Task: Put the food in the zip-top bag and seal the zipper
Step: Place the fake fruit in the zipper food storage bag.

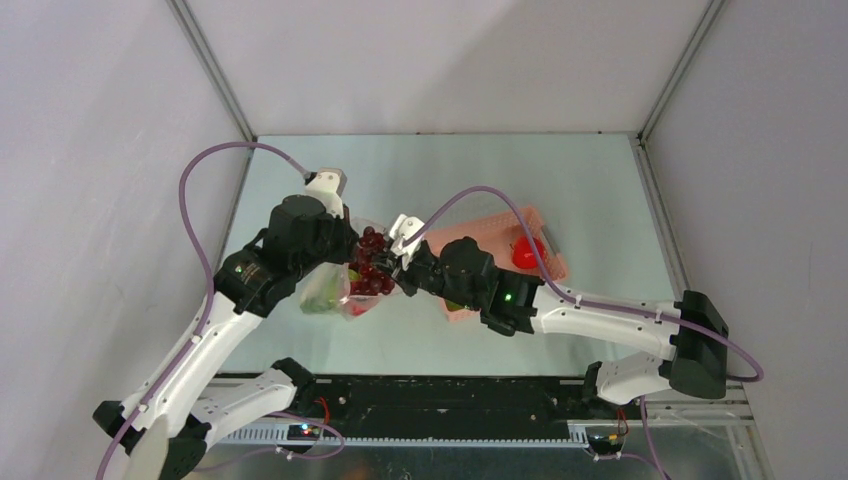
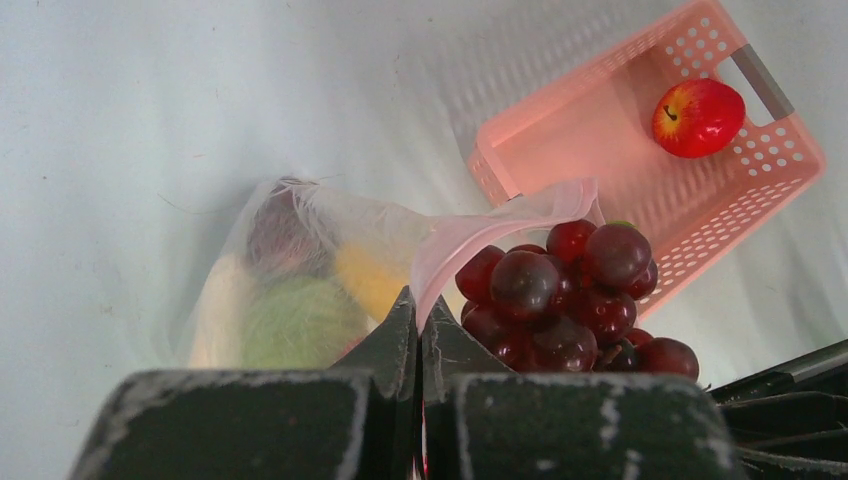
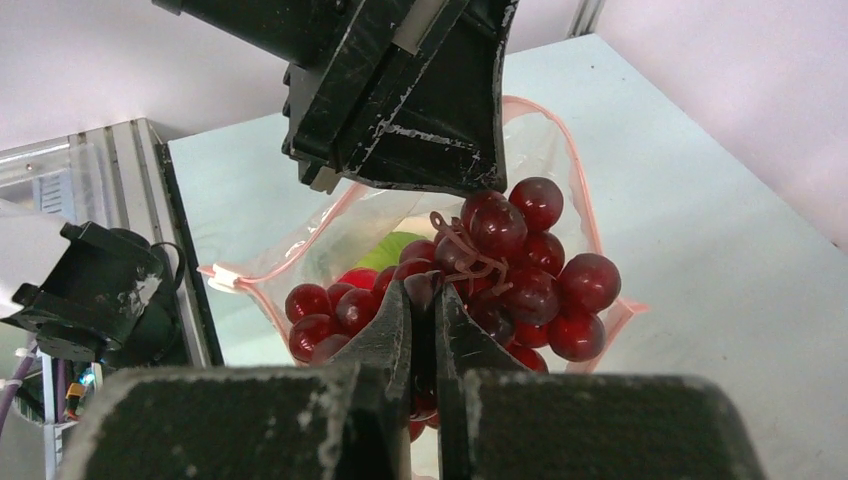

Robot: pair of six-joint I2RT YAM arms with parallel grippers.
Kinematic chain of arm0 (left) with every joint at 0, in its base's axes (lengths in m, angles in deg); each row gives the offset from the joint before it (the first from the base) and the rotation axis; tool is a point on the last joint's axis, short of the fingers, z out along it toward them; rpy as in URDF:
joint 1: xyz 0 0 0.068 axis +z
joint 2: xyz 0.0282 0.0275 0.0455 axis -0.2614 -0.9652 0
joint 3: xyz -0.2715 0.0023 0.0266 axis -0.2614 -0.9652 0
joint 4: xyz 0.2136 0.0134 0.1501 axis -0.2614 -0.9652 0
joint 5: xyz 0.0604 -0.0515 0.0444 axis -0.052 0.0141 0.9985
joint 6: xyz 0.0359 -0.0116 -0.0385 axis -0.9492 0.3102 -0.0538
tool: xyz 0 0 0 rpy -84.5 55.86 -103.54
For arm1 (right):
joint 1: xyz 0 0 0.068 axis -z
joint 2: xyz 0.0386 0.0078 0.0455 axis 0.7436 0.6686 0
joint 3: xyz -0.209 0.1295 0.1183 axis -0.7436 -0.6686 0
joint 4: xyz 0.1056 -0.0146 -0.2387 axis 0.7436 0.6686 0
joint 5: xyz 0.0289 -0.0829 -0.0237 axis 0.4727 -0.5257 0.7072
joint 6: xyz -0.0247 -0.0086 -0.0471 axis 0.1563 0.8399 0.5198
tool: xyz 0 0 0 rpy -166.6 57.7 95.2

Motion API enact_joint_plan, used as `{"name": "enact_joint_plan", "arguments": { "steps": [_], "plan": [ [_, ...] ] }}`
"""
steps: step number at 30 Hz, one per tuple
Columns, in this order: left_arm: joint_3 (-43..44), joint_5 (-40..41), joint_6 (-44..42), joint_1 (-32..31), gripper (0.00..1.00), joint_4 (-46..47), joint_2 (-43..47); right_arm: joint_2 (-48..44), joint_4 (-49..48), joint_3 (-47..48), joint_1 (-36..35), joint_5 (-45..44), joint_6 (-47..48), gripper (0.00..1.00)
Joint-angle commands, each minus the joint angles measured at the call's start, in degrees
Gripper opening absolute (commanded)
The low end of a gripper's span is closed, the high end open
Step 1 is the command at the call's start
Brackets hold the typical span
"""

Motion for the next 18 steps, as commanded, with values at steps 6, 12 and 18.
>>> {"name": "enact_joint_plan", "arguments": {
  "steps": [6, 12, 18],
  "plan": [
    [-0.1, -0.8, -1.0, 0.1, 0.0, 2.5, 1.0, 1.2, -0.2, 4.8, 2.4, 4.4, -3.4, 0.0],
    [-0.3, -2.3, -1.2, 0.1, 0.0, 3.1, 1.4, 3.3, 1.6, 6.4, 5.8, 7.1, -9.9, 0.0],
    [-0.4, -3.0, -1.2, 0.2, 0.0, 3.3, 1.3, 5.8, 4.2, 8.1, 7.5, 8.2, -14.2, 0.0]
  ]
}}
